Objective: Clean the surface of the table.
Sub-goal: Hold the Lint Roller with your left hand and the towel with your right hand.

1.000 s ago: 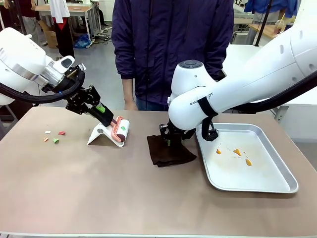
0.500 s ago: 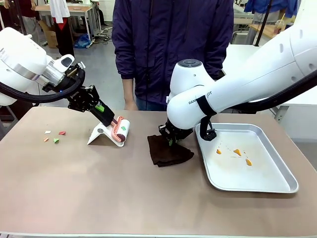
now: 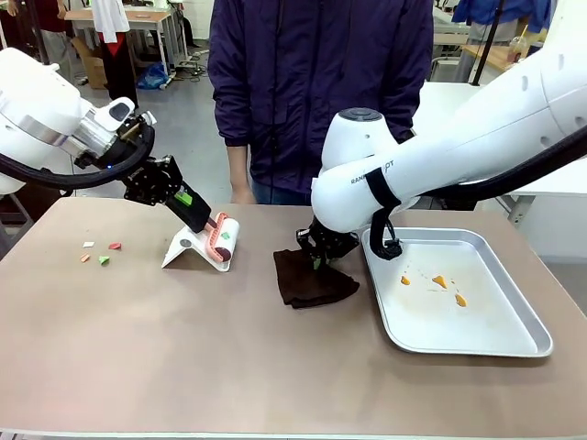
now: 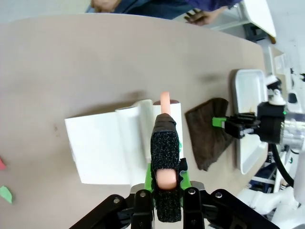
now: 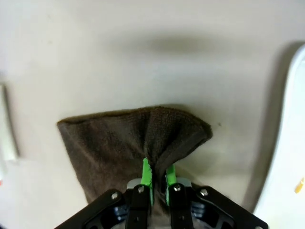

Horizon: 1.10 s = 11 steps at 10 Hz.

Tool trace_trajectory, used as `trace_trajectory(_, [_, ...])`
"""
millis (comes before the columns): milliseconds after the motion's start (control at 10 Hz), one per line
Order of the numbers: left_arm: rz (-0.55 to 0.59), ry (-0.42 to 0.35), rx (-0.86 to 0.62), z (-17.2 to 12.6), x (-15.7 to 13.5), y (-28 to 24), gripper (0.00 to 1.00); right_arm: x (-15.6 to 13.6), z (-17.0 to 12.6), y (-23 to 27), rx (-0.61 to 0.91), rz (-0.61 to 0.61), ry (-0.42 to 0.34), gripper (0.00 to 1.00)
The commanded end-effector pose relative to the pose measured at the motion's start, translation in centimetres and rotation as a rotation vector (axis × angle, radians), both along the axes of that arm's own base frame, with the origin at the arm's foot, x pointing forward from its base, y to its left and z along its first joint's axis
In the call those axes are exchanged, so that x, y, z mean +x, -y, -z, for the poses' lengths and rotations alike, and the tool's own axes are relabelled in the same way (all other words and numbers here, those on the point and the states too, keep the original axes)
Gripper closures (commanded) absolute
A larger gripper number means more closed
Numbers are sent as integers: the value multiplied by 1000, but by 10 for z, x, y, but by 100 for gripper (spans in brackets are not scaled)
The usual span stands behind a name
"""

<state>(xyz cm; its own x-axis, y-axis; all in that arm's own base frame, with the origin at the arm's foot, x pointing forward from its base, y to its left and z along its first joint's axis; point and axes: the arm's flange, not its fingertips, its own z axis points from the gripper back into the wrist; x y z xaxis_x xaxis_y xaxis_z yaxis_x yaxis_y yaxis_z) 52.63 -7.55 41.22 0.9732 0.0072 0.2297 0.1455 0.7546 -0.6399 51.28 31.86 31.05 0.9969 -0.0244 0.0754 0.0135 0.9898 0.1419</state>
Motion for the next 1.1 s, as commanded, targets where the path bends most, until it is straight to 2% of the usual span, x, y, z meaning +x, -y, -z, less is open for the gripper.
trace_trajectory(0, [27,56,-100,-19,-29,-10,100,-6,-22,45,225,24,-37,100])
trace_trajectory(300, [76,127,-243,-44,-57,-23,100,-9,-47,105,595,14,-40,100])
trace_trajectory(500, [90,136,-403,-54,-78,-46,100,-19,-52,140,881,-92,-46,100])
trace_trajectory(600, [47,117,-465,-56,-86,-62,96,-25,-54,152,1025,-150,-59,100])
trace_trajectory(700, [69,92,-526,-55,-95,-78,96,-31,-56,162,1086,-147,-76,100])
trace_trajectory(800, [116,24,-637,-55,-105,-97,96,-44,-63,172,1152,-167,-81,100])
trace_trajectory(900, [94,-45,-712,-57,-117,-110,96,-59,-72,180,1211,-185,-112,100])
trace_trajectory(1000, [2,-43,-708,-55,-128,-126,96,-79,-82,190,1279,-163,-122,100])
